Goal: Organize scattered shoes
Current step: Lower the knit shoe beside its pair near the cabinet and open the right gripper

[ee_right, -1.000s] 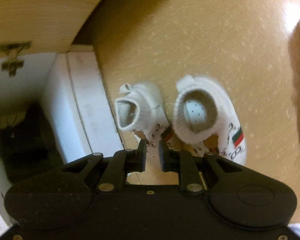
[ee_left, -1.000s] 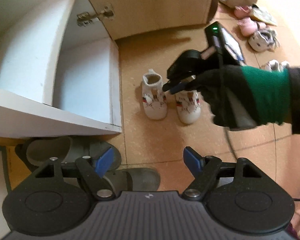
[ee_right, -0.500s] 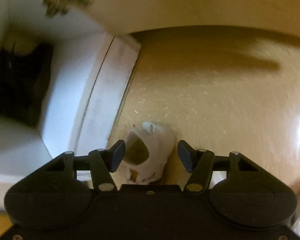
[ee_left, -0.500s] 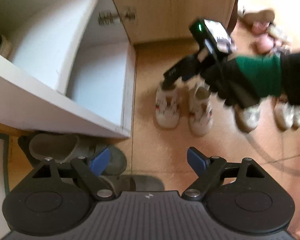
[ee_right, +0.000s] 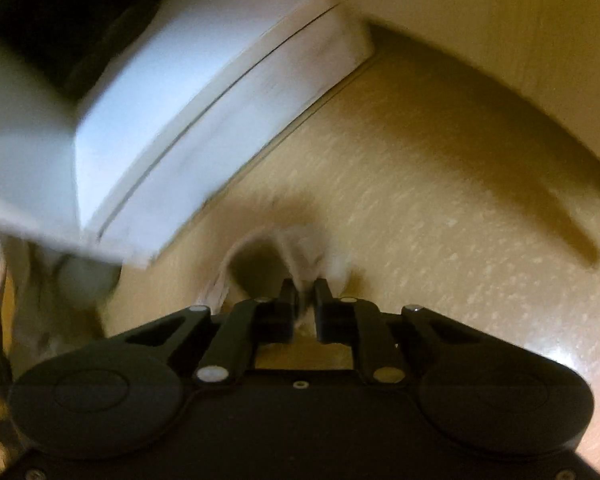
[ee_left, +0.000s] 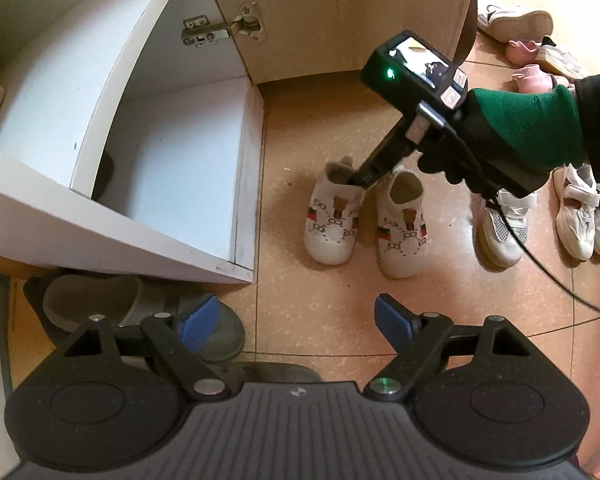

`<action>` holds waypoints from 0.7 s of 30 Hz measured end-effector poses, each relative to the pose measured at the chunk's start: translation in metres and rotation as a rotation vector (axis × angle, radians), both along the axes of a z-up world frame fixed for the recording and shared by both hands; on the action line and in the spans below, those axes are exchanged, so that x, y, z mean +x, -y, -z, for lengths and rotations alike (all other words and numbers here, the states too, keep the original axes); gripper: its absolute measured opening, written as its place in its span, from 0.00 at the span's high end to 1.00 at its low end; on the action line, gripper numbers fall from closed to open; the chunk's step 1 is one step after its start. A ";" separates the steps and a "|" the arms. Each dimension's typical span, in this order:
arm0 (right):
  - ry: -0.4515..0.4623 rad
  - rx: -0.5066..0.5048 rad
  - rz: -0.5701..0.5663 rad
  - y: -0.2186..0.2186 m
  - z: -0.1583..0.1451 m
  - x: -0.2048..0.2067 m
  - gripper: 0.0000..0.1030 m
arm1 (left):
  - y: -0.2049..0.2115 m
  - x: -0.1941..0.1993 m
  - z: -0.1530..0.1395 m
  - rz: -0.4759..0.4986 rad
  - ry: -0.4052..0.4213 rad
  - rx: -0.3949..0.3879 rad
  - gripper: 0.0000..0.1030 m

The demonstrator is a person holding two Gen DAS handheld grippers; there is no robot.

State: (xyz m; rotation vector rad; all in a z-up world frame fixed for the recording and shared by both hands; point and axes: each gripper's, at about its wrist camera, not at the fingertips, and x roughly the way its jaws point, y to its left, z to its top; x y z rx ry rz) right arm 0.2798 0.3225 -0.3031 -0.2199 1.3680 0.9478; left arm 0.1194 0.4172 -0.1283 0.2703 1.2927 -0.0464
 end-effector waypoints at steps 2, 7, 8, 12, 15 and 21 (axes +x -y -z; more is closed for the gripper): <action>0.019 -0.019 -0.040 0.001 -0.002 -0.003 0.91 | 0.002 -0.001 -0.003 0.001 0.006 -0.001 0.18; 0.071 -0.008 -0.023 0.000 -0.008 0.006 0.82 | 0.003 -0.003 -0.009 0.004 0.020 0.011 0.18; 0.071 0.003 -0.018 -0.002 -0.008 0.007 0.76 | 0.002 -0.003 -0.009 0.001 0.018 0.011 0.18; 0.098 -0.003 -0.003 -0.014 0.004 0.010 0.68 | -0.002 -0.001 -0.010 -0.009 0.019 0.017 0.18; 0.112 -0.030 -0.074 -0.019 0.015 0.005 0.75 | -0.006 0.000 -0.012 -0.015 0.026 0.016 0.18; 0.093 -0.040 -0.197 -0.015 0.016 -0.009 0.81 | -0.006 0.003 -0.012 -0.018 0.023 0.019 0.18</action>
